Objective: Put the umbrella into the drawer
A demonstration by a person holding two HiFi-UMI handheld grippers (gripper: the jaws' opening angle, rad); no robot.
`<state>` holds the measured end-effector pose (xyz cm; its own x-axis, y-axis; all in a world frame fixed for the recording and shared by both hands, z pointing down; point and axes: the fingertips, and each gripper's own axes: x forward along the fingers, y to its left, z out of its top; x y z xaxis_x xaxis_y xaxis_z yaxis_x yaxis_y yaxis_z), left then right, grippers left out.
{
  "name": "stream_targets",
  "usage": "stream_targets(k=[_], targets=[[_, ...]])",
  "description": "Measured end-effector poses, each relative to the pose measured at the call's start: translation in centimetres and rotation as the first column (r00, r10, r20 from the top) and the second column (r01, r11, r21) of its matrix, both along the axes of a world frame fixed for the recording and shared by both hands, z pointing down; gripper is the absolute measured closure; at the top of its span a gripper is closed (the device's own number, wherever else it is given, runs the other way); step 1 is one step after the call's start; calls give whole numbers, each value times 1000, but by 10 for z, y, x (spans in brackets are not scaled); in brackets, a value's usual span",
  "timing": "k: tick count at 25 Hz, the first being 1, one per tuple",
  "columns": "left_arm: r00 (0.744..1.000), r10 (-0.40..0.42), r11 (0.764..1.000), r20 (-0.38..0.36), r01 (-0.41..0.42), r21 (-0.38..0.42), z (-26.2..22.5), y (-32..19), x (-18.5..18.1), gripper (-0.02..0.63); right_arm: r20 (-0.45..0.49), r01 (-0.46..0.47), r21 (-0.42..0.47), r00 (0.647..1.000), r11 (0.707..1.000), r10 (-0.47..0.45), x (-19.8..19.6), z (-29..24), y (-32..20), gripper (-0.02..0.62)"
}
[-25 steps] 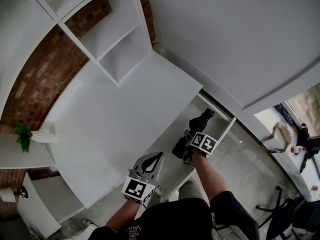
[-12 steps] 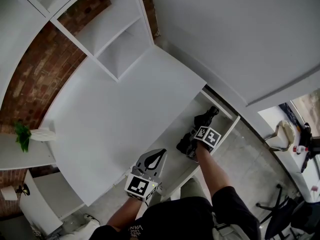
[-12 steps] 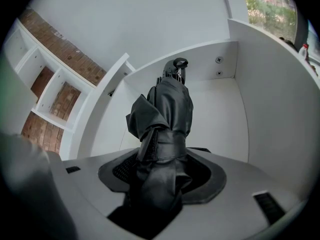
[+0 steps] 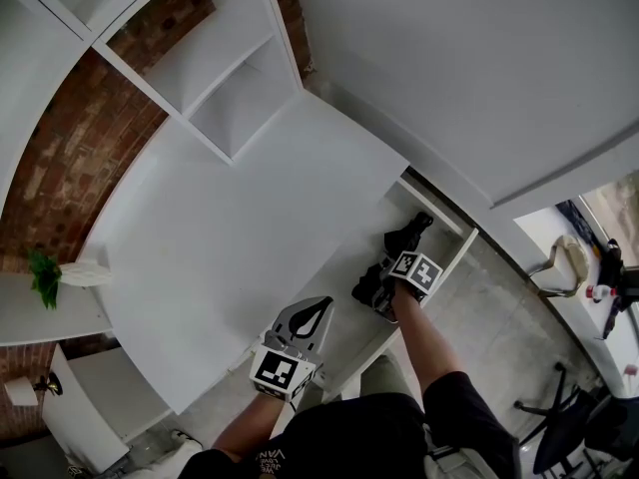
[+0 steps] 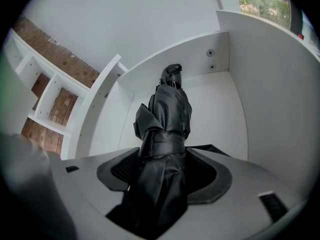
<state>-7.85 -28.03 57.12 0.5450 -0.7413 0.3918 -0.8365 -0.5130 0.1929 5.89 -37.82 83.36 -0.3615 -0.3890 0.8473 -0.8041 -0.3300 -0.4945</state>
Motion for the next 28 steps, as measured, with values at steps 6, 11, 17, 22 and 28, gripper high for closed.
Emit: stream_targets(k=[6, 11, 17, 22, 28], targets=[[1000, 15, 1000, -2, -15, -1, -1, 4, 3, 600, 6, 7, 24, 1000, 1000, -7, -1, -9, 1, 313], [1000, 26, 999, 0, -26, 21, -6, 6, 5, 600, -20, 9, 50, 1000, 999, -8, 4, -22, 7, 313], [999, 46, 999, -8, -46, 21, -8, 14, 4, 600, -48, 19, 124, 999, 992, -14, 8, -51, 11, 313], [998, 67, 997, -17, -66, 35, -15, 20, 6, 600, -71, 44, 207, 997, 977, -30, 8, -82, 17, 354], [996, 91, 994, -23, -89, 66, -27, 29, 6, 600, -139, 100, 339, 989, 936, -56, 6, -137, 29, 466]])
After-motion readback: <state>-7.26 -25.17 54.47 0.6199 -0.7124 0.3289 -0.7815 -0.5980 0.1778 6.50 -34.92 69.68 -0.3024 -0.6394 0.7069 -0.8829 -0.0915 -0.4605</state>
